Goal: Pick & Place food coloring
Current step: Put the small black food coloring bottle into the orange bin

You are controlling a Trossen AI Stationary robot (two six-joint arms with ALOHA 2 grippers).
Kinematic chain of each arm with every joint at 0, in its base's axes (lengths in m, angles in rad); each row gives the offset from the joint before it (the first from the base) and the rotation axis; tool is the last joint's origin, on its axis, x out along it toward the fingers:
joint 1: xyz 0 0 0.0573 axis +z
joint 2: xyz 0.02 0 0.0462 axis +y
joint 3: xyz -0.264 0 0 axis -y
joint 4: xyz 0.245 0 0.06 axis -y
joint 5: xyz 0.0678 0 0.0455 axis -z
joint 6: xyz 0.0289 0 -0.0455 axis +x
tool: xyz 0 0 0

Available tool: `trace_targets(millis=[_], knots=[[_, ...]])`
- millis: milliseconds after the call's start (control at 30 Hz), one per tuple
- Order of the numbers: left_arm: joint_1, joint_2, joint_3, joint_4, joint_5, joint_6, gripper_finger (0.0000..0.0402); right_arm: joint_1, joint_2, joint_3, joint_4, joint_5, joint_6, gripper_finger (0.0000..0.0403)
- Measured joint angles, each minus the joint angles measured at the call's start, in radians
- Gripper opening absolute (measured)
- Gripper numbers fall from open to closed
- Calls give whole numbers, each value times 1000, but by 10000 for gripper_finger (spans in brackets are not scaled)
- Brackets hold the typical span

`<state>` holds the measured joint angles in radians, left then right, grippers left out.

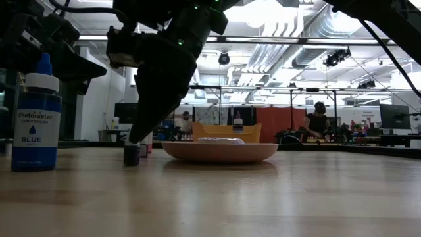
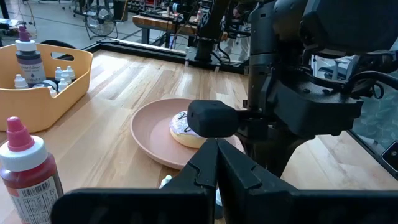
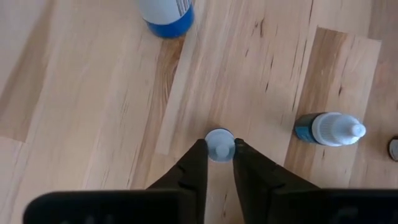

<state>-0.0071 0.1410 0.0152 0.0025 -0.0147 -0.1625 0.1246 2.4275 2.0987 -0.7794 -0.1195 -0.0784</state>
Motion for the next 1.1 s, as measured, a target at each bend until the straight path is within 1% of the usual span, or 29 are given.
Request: trace_targets(millis=[233, 767, 933, 1100], knots=[[0, 0, 0, 0, 0, 0, 1, 0, 0, 0, 19, 0, 29, 52], [0, 0, 0, 0, 0, 0, 1, 3, -10, 3, 16, 4, 37, 47], [0, 0, 0, 0, 0, 0, 1, 6, -15, 66, -60, 18, 37, 48], [0, 0, 0, 0, 1, 0, 1, 6, -15, 166, -165, 37, 32, 46]])
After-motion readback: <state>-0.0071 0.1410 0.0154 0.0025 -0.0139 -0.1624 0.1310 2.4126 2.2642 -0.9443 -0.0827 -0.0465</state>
